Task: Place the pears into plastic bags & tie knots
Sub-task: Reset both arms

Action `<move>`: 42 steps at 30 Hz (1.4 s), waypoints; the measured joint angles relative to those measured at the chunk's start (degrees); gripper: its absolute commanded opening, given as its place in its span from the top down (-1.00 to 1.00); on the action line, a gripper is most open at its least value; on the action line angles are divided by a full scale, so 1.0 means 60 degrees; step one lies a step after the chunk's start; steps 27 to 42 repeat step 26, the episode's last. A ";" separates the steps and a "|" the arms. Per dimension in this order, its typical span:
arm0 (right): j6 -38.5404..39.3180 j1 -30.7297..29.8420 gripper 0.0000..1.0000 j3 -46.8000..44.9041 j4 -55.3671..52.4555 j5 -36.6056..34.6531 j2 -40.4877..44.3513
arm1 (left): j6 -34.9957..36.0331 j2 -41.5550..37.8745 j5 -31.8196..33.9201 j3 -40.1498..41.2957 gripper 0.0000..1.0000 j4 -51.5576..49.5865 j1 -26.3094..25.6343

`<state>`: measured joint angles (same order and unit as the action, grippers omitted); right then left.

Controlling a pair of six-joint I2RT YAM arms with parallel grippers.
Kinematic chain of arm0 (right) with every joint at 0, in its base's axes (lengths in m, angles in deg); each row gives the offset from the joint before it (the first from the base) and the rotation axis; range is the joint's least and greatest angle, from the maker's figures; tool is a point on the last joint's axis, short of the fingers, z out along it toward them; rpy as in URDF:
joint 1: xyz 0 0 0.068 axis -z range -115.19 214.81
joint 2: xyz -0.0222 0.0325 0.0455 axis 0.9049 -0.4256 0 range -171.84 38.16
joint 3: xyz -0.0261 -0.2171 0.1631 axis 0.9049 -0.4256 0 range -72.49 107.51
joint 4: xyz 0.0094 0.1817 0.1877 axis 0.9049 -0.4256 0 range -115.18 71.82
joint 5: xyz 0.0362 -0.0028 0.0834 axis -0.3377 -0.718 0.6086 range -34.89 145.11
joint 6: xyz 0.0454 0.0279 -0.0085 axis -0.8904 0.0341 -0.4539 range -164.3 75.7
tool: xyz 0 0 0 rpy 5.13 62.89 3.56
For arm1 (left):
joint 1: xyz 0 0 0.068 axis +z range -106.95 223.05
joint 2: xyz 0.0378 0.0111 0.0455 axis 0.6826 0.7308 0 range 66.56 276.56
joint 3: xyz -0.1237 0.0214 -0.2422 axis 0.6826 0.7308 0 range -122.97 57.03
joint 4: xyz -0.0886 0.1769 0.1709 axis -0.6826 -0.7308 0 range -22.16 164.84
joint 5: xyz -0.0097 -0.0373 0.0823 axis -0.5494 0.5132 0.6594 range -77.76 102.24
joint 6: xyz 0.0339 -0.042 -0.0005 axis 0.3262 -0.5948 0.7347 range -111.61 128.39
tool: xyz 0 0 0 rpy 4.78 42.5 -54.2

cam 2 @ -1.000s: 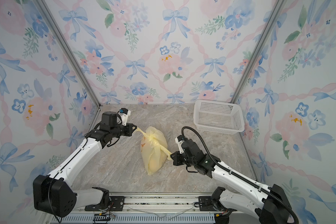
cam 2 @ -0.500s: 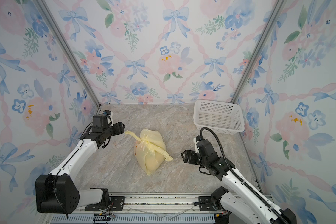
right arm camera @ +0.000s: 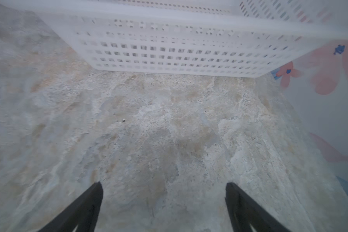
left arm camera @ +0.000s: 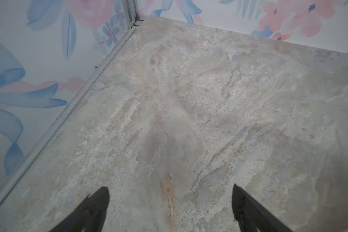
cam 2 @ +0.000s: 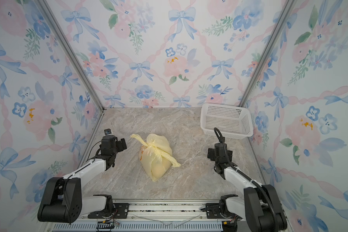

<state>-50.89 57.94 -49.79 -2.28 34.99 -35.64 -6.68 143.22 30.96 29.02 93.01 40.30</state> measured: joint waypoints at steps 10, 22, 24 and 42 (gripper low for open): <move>0.0546 0.0656 -0.92 -0.0353 0.5049 0.1005 -0.2382 | 0.1486 0.1399 -0.0834 0.1865 -0.96 0.5603 0.0025; 0.0936 0.0503 -0.92 -0.0197 0.5548 0.1104 -0.2382 | 0.2106 0.1967 -0.2029 0.2131 -0.96 0.7402 0.0080; 0.0991 0.0503 -0.92 -0.0197 0.5544 0.1304 -0.2382 | 0.2131 0.1967 -0.2047 0.2131 -0.96 0.7461 0.0080; 0.1038 0.0514 -0.92 -0.0182 0.5537 0.1545 -0.2382 | 0.2164 0.1967 -0.2069 0.2131 -0.96 0.7493 0.0080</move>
